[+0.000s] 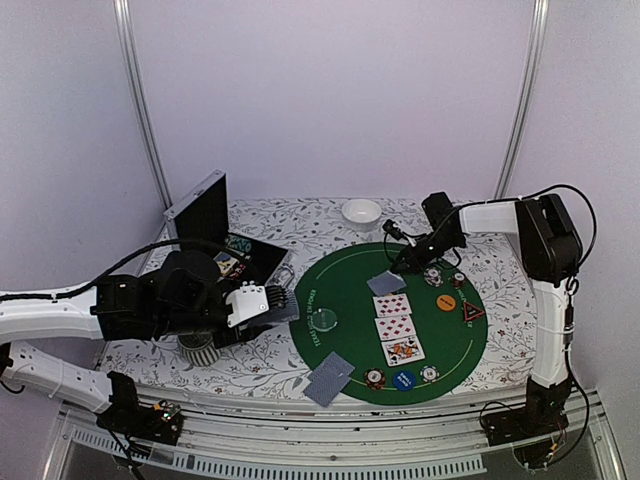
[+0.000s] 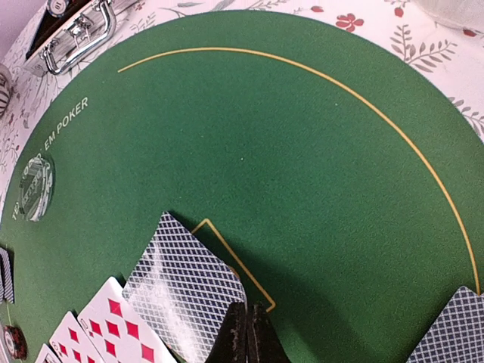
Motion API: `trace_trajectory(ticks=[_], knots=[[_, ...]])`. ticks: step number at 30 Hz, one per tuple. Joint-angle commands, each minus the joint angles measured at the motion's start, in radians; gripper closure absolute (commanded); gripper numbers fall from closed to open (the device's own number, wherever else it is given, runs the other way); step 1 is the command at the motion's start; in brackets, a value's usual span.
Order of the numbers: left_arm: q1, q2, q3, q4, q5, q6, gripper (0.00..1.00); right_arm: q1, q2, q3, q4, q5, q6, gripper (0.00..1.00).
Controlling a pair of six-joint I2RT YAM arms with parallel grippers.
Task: Distribute texas hold em gaming equipment
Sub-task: Distribute the poker card in the community card area.
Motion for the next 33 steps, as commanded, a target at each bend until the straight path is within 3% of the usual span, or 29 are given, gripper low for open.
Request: trace_trajectory(ticks=[1,9,21,26,33], knots=[[0.002,-0.016,0.011,0.016,-0.003,0.006,0.47,0.002,-0.059,-0.024,0.028,0.009,0.025,0.98],[0.004,-0.018,0.010,0.016,-0.005,0.007,0.47,0.002,-0.111,-0.132,0.176,-0.025,0.163,0.98],[0.003,-0.017,0.011,0.016,-0.003,0.008,0.47,0.002,-0.116,-0.164,0.187,-0.006,0.155,0.95],[0.003,-0.015,0.012,0.016,-0.005,0.008,0.47,0.003,-0.128,-0.165,0.177,0.029,0.155,0.69],[0.003,-0.014,0.012,0.016,-0.002,0.007,0.47,0.005,-0.206,-0.173,0.156,0.088,0.164,0.44]])
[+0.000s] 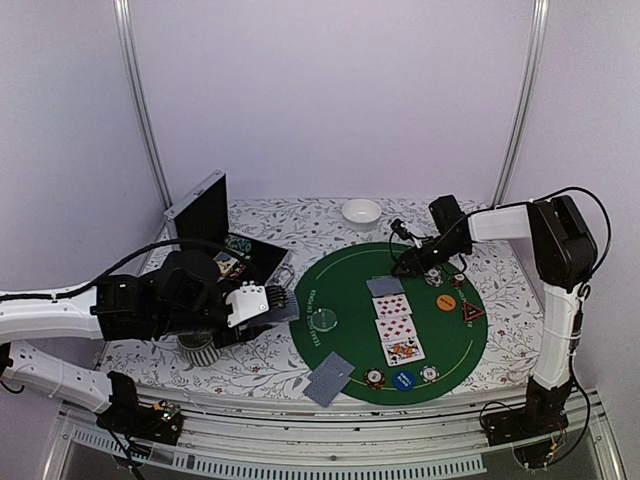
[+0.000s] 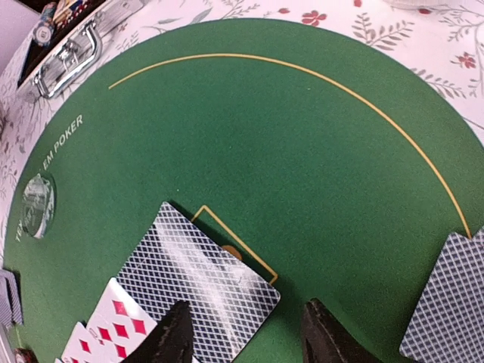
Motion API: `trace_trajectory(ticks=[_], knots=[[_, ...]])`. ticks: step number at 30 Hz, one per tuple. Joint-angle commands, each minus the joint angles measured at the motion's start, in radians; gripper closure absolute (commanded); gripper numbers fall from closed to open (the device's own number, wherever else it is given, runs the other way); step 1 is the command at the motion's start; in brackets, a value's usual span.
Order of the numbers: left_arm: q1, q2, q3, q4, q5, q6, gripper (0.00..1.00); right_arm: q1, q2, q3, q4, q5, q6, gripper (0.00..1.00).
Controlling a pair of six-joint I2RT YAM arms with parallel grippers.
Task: Distribute texas hold em gaming equipment
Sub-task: Distribute the poker card in the community card area, then pick up the poker card from the face-down deck piles.
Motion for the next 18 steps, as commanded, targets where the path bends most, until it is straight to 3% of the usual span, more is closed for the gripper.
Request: trace_trajectory(ticks=[1,2,3,4,7,10,14,18], knots=[[0.003,-0.014,0.013,0.016,-0.002,0.008,0.47,0.008,-0.114,0.010,-0.017,0.060,0.008,0.37],[0.004,-0.013,0.013,0.016,-0.003,0.008,0.47,0.015,-0.135,0.017,-0.021,0.081,0.011,0.24],[0.003,-0.014,0.014,0.016,-0.002,0.009,0.47,0.026,-0.158,0.024,-0.024,0.101,0.014,0.04],[0.003,-0.014,0.014,0.016,-0.003,0.008,0.47,0.045,-0.181,0.035,-0.027,0.124,0.015,0.00],[0.003,-0.013,0.014,0.015,-0.005,0.008,0.47,0.148,-0.252,0.071,-0.039,0.162,0.023,0.01],[0.003,-0.015,0.013,0.016,-0.008,0.009,0.47,0.275,-0.315,0.097,-0.024,0.103,0.060,0.01],[0.004,-0.014,0.012,0.018,-0.013,0.009,0.47,0.430,-0.366,0.051,0.160,-0.104,0.193,0.01],[0.003,-0.019,0.008,0.026,-0.029,0.011,0.48,0.527,-0.368,0.033,0.318,-0.079,0.344,0.01]])
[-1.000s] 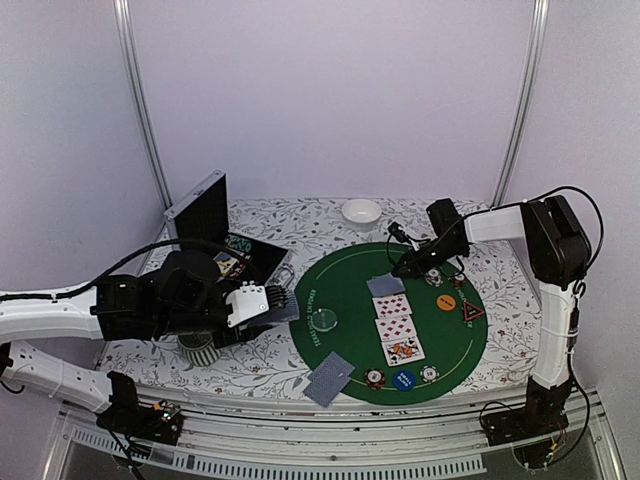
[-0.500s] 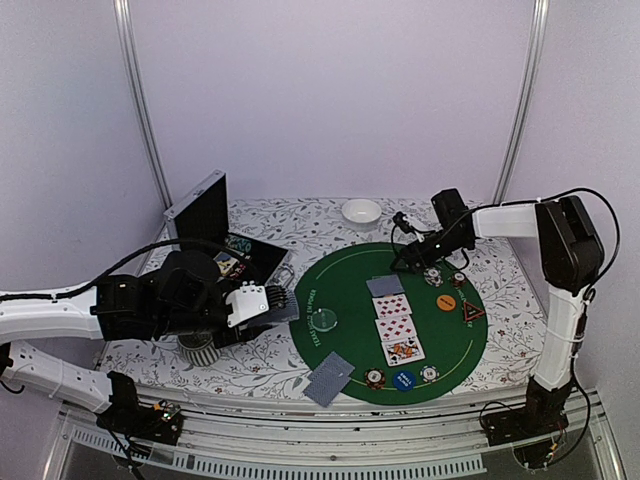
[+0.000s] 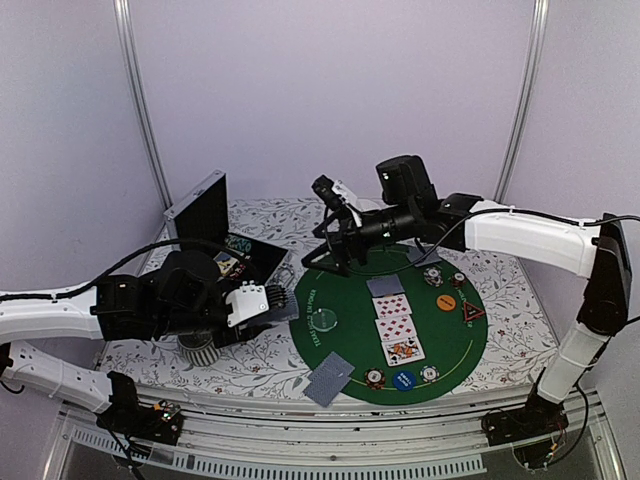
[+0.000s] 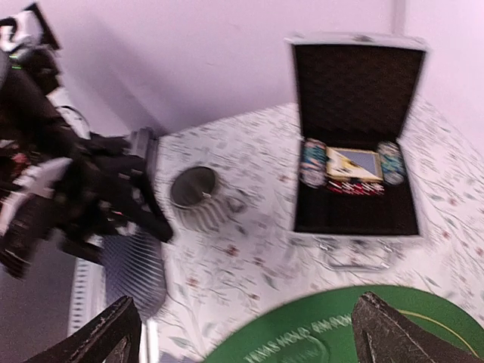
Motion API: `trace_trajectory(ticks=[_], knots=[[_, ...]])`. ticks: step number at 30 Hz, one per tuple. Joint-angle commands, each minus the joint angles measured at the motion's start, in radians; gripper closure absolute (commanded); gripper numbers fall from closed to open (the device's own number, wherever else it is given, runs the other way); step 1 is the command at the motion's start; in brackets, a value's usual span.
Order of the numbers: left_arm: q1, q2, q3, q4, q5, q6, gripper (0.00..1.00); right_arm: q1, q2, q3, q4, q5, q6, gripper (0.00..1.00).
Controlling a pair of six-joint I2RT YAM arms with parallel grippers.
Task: Distribute texas hold em gaming equipment
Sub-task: Pick up the poker card from the face-down deck piles.
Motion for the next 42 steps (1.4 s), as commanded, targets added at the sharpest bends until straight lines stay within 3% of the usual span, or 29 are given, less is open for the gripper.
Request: trace_trajectory(ticks=[1,4,12,22,33,42], knots=[[0.003,-0.021,0.007,0.030,-0.028,0.012,0.48,0.058,-0.013,-0.044,0.202,-0.040,0.240,0.01],[0.003,-0.031,0.001,0.044,-0.054,0.015,0.48,0.078,0.018,-0.017,0.174,-0.015,0.362,0.01],[0.003,-0.050,-0.009,0.062,-0.065,0.023,0.48,0.152,0.071,-0.002,0.143,0.006,0.449,0.01],[0.004,-0.045,-0.005,0.065,-0.079,0.024,0.48,0.176,0.178,0.082,0.058,0.023,0.460,0.06],[0.002,-0.050,-0.009,0.068,-0.082,0.026,0.48,0.176,0.113,0.087,-0.086,0.178,0.407,0.19],[0.002,-0.048,-0.008,0.066,-0.082,0.025,0.48,0.175,0.098,0.124,-0.143,0.156,0.388,0.28]])
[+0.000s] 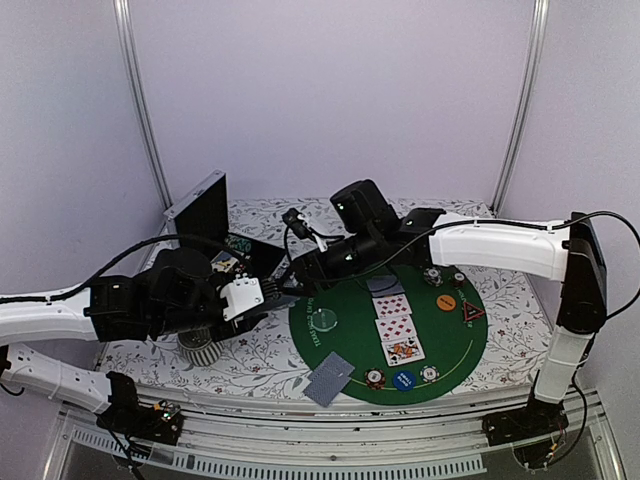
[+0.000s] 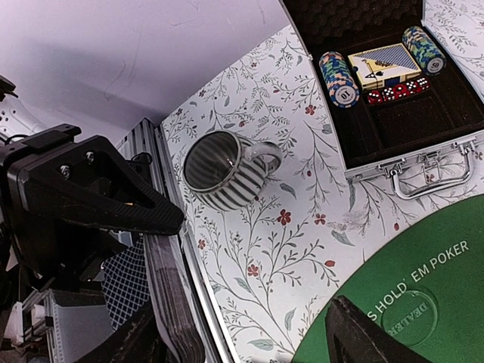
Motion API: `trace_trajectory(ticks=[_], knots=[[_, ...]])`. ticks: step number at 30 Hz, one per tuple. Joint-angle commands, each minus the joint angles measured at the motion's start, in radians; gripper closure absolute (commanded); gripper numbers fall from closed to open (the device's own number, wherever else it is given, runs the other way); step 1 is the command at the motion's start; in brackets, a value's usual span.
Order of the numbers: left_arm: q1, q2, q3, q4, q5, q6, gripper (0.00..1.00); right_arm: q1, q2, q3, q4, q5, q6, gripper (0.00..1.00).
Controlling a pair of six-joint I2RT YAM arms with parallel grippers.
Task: Distribute texas hold em gaming equipment
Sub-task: Pick up the poker card from the face-down deck piles.
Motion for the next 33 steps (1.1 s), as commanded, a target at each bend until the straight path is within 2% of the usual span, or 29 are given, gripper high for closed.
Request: trace_trajectory(ticks=[1,4,8,12,16,19,23,31,33], knots=[[0.003,-0.011,0.002,0.030,-0.006,0.006,0.48,-0.002,-0.037,0.039,-0.059,0.018,-0.023,0.29],[0.003,-0.012,0.000,0.030,-0.004,0.006,0.48,-0.002,-0.043,0.049,-0.068,0.003,-0.022,0.36],[0.003,-0.013,0.001,0.030,-0.003,0.005,0.48,-0.002,-0.042,0.065,-0.085,-0.022,-0.005,0.56],[0.003,-0.013,0.000,0.030,-0.002,0.005,0.48,-0.002,-0.050,0.073,-0.096,-0.024,0.007,0.69],[0.003,-0.014,0.000,0.030,-0.001,0.005,0.48,-0.002,-0.057,0.078,-0.120,-0.004,0.005,0.73],[0.002,-0.015,0.001,0.030,0.001,0.005,0.48,-0.002,-0.067,0.078,-0.128,0.004,0.002,0.66],[0.002,-0.016,0.002,0.030,0.001,0.006,0.48,-0.002,-0.064,0.081,-0.135,-0.001,0.010,0.65],[0.004,-0.015,0.001,0.030,0.003,0.005,0.48,-0.002,-0.084,0.085,-0.166,0.033,0.015,0.79],[0.003,-0.016,0.001,0.030,0.004,0.005,0.48,-0.002,-0.091,0.086,-0.175,0.040,0.013,0.88]])
